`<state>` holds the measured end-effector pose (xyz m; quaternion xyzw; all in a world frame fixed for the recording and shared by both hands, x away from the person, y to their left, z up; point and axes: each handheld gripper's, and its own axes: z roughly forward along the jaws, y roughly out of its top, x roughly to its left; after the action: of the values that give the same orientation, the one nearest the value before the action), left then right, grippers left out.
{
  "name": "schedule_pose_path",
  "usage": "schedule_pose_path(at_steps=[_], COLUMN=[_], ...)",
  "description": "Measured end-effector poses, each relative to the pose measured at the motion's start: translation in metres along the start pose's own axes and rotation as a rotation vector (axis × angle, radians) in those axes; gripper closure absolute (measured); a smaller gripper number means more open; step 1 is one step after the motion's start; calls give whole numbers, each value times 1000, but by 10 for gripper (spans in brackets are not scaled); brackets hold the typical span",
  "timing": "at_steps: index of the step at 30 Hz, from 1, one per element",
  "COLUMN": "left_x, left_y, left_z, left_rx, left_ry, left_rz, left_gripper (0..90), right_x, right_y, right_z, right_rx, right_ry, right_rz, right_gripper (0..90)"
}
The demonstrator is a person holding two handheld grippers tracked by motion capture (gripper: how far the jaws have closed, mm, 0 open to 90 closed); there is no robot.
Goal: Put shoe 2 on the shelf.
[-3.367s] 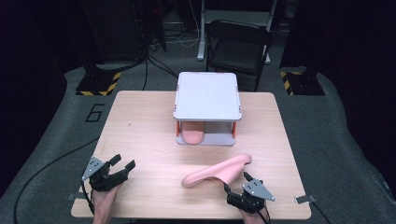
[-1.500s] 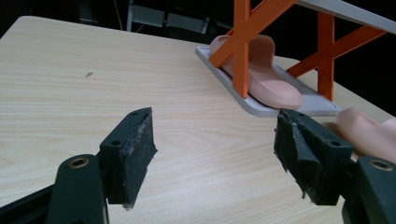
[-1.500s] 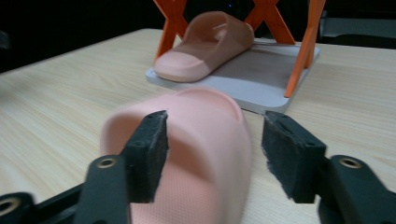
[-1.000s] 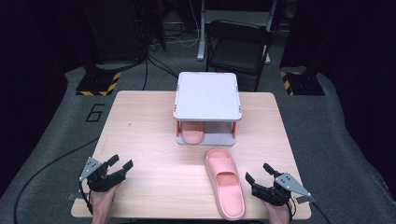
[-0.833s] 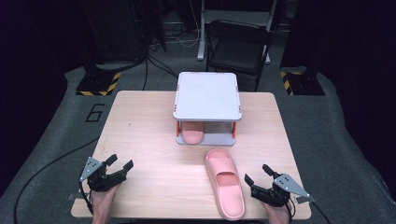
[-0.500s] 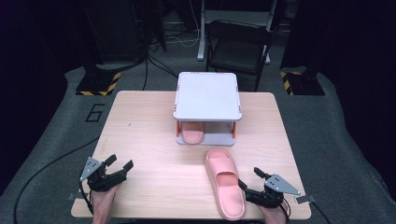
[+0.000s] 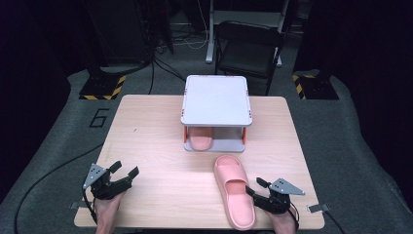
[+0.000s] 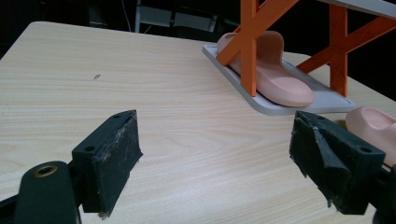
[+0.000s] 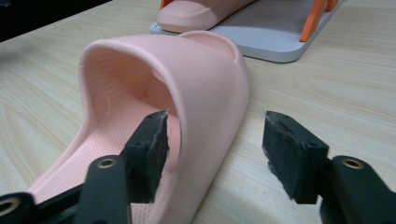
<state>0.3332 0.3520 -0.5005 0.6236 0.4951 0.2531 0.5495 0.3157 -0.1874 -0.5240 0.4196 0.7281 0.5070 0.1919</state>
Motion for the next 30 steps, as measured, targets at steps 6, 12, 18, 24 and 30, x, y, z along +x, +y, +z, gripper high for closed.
schedule_pose_path(at_steps=[6, 12, 18, 24, 30], left_x=[-1, 0, 1, 2, 3], left_y=[-1, 0, -1, -1, 0], left_z=[1, 0, 0, 0, -2], left_rx=[0, 6, -2, -2, 3], left_ry=[0, 2, 7, 9, 12], left_rz=[3, -4, -12, -12, -19], left_gripper=[169, 174, 177, 180, 183], right_x=[2, 4, 6, 10, 4], right_y=[4, 7, 10, 17, 28], right_z=[11, 19, 17, 13, 14], right_rx=[70, 100, 92, 59, 13], right_ry=[24, 3, -38, -44, -82], right_rz=[2, 60, 44, 41, 59], right_gripper=[491, 663, 753, 772, 771])
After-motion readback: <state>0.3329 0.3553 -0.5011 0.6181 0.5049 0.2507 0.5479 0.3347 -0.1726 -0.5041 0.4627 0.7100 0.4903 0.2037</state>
